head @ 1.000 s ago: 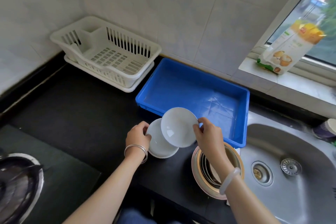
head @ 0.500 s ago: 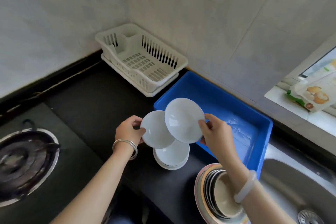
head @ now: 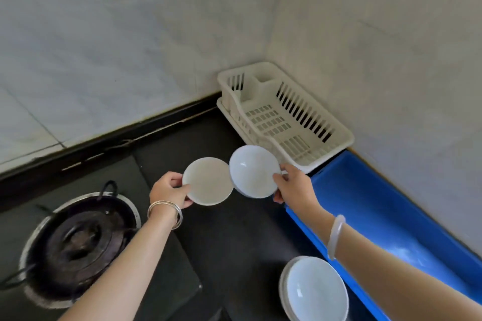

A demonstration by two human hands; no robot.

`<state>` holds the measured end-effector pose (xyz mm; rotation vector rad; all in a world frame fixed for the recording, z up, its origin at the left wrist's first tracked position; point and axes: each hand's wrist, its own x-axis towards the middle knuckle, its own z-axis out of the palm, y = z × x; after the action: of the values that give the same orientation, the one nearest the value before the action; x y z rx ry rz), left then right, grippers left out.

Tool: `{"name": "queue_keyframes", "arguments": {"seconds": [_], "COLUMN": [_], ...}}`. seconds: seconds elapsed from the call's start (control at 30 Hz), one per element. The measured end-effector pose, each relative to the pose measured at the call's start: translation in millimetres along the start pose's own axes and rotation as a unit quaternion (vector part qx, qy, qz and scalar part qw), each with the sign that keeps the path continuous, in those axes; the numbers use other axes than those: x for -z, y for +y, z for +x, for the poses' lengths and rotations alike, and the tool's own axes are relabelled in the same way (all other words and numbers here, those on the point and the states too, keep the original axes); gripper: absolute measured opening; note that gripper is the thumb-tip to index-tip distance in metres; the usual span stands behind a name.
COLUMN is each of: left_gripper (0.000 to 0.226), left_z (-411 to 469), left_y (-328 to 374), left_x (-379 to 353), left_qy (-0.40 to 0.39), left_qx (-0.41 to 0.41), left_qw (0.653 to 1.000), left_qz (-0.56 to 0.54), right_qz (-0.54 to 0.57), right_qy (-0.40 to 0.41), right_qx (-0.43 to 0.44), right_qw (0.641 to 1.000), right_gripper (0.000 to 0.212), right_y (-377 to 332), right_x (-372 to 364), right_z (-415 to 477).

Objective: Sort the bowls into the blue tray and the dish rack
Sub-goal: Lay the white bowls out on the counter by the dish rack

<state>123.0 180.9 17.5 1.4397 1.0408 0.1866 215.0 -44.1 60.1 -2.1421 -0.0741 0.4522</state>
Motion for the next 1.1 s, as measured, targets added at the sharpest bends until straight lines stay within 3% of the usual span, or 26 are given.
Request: {"name": "queue_keyframes", "arguments": {"seconds": [0.3, 0.53, 1.1], "left_gripper": [0.025, 0.028, 0.027], "left_z": [92.8, 141.3, 177.8], "left_y": [17.5, 13.9, 1.0], "left_x": [3.4, 2.9, -5.0], "left_qy": [0.115, 0.159, 0.174], "left_qx": [0.054, 0.078, 0.089], "left_qw": [0.991, 0.981, 0.968], "left_qz": [-0.033, -0.077, -0.154], "right_qz": [0.06, 0.061, 0.044], "right_qy": [0.018, 0.032, 0.033], "right_qx": [-0.041, -0.062, -0.079], "right_qw": [0.997, 0.996, 0.995], "right_gripper": [0.012, 0.015, 0.013], "right_y": [-21.3, -22.3, -14.7], "right_x": [-86.4, -120.4, -161.6], "right_z": [111.3, 165.9, 206.8]}}
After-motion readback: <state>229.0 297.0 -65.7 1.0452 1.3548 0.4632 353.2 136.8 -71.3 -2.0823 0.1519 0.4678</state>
